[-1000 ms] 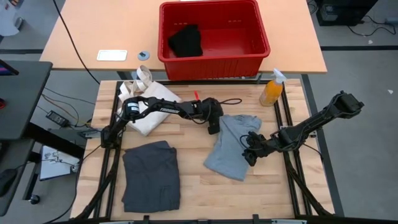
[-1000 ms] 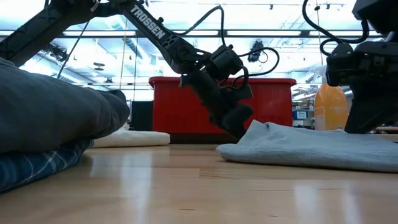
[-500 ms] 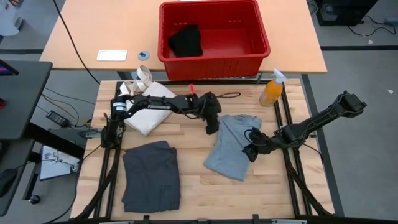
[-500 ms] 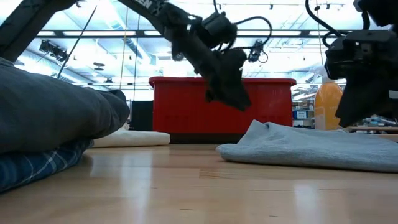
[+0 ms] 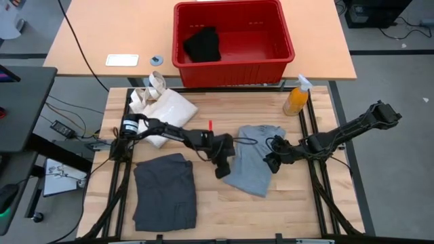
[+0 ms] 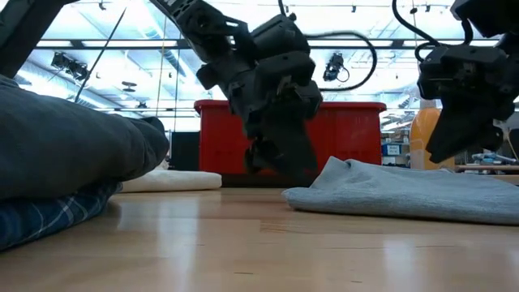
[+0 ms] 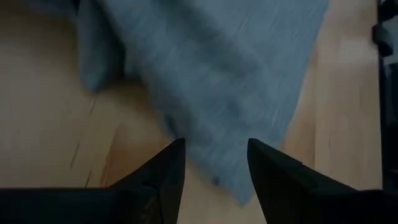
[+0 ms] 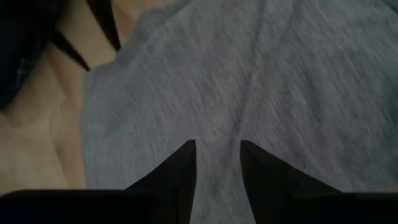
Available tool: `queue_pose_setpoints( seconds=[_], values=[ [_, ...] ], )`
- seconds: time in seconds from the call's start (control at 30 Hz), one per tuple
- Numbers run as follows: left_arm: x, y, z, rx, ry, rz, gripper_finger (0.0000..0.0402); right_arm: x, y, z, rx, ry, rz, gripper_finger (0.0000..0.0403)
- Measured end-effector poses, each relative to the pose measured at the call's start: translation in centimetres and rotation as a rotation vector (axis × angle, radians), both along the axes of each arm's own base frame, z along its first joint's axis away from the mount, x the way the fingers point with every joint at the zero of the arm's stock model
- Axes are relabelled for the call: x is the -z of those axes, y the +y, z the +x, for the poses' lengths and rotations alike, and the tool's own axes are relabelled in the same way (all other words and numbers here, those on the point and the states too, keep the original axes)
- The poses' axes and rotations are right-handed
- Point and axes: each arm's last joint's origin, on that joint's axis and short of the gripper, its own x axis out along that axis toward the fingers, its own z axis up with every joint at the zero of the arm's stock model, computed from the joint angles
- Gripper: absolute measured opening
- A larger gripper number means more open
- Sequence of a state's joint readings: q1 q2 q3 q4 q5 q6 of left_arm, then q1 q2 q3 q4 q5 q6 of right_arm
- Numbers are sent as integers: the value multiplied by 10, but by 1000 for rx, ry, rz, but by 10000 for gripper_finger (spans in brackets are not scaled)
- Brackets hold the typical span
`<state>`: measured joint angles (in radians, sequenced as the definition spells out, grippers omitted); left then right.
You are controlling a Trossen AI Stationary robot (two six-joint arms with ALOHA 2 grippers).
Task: Fold Laundry from Bin
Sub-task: Fold the light gray t-shirt
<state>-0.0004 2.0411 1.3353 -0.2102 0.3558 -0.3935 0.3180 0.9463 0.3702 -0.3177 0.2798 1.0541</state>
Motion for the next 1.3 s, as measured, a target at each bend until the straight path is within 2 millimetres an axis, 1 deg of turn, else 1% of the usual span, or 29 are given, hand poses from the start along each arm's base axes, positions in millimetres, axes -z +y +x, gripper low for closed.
queue_pose_setpoints(
  seconds=[0.13,0.23,0.3,0.33,0.43,0.47,0.5,0.6,0.67,0.77,0.83,0.93,1.0,1.07,1.17,1.23,1.3],
  values=[
    [1,-10,2,-38,-22,80,177,-1,0,1,0,-10,3,132],
    [6,-15,5,-50,-36,107,161,-1,1,1,-6,-13,9,132],
    [9,-17,4,-56,-17,109,135,-1,1,1,-10,-15,14,132],
    [11,-19,3,-61,-6,109,116,-1,1,2,-11,-19,16,132],
    [14,-22,3,-81,16,88,38,-1,1,2,-14,-18,20,132],
    [14,-22,3,-87,24,63,20,-1,1,1,-11,-13,21,132],
    [14,-23,3,-91,30,33,13,0,1,0,-4,0,23,132],
    [11,-30,0,-70,61,-47,13,3,-1,-4,16,50,21,132],
    [10,-40,-2,-41,83,-77,12,6,-3,-7,30,100,11,132],
    [14,-55,-9,-29,154,-80,9,9,-6,-12,44,160,-5,132],
    [14,-64,-11,-39,163,-68,9,10,-7,-14,50,189,-16,132],
    [14,-73,-11,-39,145,-48,10,11,-9,-14,53,192,-25,132],
    [13,-78,-11,-36,153,-61,13,8,-8,-12,30,156,-12,132],
    [8,-80,-13,-27,163,-94,17,4,-5,-7,-13,96,2,132],
    [-9,-80,-17,-15,144,-114,24,0,-2,-4,-49,41,4,132],
    [-21,-77,-21,1,128,-91,27,0,-2,-4,-50,34,-9,132],
    [-32,-72,-26,-12,114,-31,31,0,-2,-3,-70,30,-26,132]
  ],
)
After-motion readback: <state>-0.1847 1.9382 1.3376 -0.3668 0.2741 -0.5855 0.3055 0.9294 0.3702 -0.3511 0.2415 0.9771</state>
